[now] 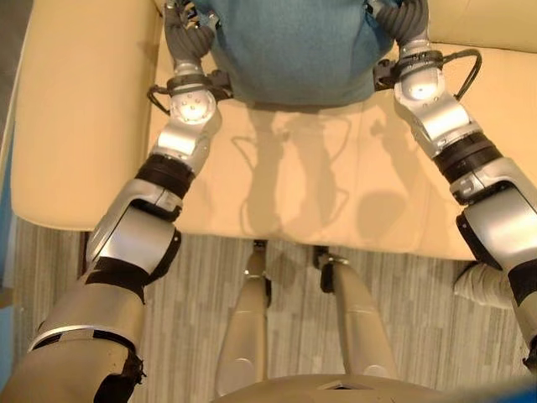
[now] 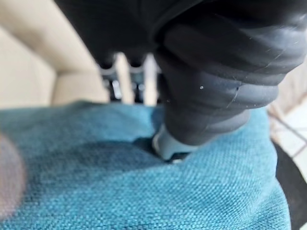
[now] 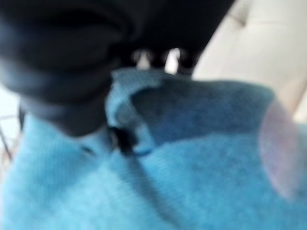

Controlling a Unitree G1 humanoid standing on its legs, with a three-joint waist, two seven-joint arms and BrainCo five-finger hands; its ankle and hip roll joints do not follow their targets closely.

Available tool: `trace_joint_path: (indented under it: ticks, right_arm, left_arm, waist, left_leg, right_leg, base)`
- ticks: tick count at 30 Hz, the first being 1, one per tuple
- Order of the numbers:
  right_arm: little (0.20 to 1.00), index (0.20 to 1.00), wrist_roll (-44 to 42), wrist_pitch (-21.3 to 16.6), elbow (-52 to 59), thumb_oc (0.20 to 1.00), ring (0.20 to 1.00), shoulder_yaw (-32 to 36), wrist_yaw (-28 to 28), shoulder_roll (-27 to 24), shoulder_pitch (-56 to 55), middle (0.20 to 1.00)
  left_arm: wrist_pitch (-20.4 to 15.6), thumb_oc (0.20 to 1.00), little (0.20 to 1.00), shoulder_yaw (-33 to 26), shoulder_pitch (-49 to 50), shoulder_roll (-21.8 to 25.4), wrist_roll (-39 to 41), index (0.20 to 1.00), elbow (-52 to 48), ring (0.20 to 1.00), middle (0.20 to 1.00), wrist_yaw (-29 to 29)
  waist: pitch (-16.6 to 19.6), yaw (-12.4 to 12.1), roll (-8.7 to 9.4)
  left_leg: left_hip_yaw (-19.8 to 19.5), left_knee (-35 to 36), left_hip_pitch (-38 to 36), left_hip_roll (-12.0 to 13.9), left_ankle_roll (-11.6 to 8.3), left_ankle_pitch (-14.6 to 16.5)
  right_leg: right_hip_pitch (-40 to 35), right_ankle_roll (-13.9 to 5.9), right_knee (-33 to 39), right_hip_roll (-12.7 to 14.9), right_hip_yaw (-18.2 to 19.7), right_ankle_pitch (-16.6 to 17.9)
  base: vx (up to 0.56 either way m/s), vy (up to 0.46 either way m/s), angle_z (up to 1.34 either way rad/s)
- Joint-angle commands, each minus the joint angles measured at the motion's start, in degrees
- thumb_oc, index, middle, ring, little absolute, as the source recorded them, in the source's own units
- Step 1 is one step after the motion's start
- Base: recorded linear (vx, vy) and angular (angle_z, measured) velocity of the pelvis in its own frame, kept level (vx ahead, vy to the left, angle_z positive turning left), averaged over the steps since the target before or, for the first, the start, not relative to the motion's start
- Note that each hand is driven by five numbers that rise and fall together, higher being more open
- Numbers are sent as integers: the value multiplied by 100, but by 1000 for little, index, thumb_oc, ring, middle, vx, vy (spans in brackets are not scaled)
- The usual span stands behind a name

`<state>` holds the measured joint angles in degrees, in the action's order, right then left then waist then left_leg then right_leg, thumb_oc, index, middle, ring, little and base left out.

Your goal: Pick up all the scattered cushions and arrange them neatly on the sofa.

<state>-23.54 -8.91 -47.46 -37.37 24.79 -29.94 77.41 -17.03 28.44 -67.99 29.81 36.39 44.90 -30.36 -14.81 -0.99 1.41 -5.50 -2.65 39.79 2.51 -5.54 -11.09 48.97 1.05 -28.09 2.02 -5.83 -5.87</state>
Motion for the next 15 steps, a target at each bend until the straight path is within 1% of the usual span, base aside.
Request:
trace_joint_path:
  ticks: [1,2,3,4,5,6,9,10,11,13,15]
  right_arm:
    - [200,200,148,-148,-140,200,200,-305,-385,393,1018,200]
    - [200,200,206,-84,-317,200,200,-398,-386,341,1141,200]
    - [228,228,244,-39,-435,228,228,-448,-384,343,1212,228]
    - [526,526,281,2,-571,526,526,-474,-367,354,1258,526]
    - [799,799,346,55,-760,799,799,-524,-353,354,1308,799]
    - [1000,1000,490,142,-945,1000,1000,-682,-407,307,1410,1000]
    - [1000,1000,655,236,-1235,1000,1000,-873,-435,263,1620,1000]
    - [1000,1000,593,266,-1324,1000,1000,-852,-405,259,1689,1000]
    - [1000,1000,541,262,-1377,1000,1000,-839,-402,245,1724,1000]
    - [1000,1000,494,257,-1410,1000,1000,-918,-455,146,1758,1000]
    - [1000,1000,447,229,-1406,1000,1000,-875,-452,72,1754,1000]
  left_arm:
    - [-103,457,457,421,-1334,-248,-636,457,189,457,457,218]
    - [-4,1000,1000,481,-1546,-244,-838,1000,281,1000,1000,96]
    - [33,1000,1000,539,-1663,-275,-875,1000,375,1000,1000,70]
    - [81,1000,1000,567,-1752,-269,-952,1000,450,1000,1000,41]
    - [150,1000,1000,613,-1852,-271,-1051,1000,530,1000,1000,15]
    - [211,1000,1000,672,-1945,-266,-1124,1000,621,1000,1000,28]
    - [286,1000,1000,812,-2211,-285,-1216,1000,764,1000,1000,49]
    - [303,1000,1000,861,-2325,-311,-1187,1000,813,1000,1000,59]
    - [290,1000,1000,933,-2422,-307,-1132,1000,821,1000,1000,109]
    - [197,1000,1000,984,-2456,-156,-1182,1000,675,1000,1000,184]
    - [155,1000,1000,955,-2419,-197,-1174,1000,623,1000,1000,164]
  waist:
    - [-411,-8,247]
    - [-436,-20,228]
    - [-453,-24,223]
    - [-460,-31,217]
    - [-475,-44,212]
    - [-483,-47,208]
    - [-506,-71,179]
    - [-507,-86,170]
    - [-503,-93,155]
    - [-484,-127,144]
    - [-447,-146,154]
  left_leg:
    - [-132,37,-716,-202,-109,478]
    - [-121,111,-676,-224,-106,443]
    - [-122,145,-661,-232,-111,418]
    - [-122,174,-656,-239,-112,398]
    - [-125,195,-650,-248,-117,377]
    - [-126,218,-659,-252,-111,371]
    - [-107,237,-652,-256,-125,330]
    - [-123,256,-657,-268,-120,329]
    - [-136,296,-671,-273,-118,312]
    - [-137,367,-726,-281,-132,296]
    - [-138,393,-721,-294,-143,275]
  right_leg:
    - [-1393,-961,2874,240,268,1584]
    - [-1350,-967,2887,250,258,1606]
    - [-1329,-972,2899,252,257,1627]
    - [-1317,-974,2905,253,255,1635]
    - [-1303,-971,2906,256,239,1643]
    - [-1303,-970,2911,257,240,1647]
    - [-1321,-973,2935,271,215,1667]
    - [-1334,-979,2957,266,215,1680]
    - [-1346,-982,2976,264,210,1687]
    - [-1393,-993,3023,271,174,1692]
    - [-1409,-1006,3079,272,141,1715]
  base:
    - [-21,10,6]
    - [-20,3,3]
    - [-21,-2,4]
    - [-13,-6,5]
    - [-10,-5,6]
    - [-9,-7,5]
    - [0,0,0]
    - [0,0,0]
    - [0,0,0]
    - [0,0,0]
    - [0,0,0]
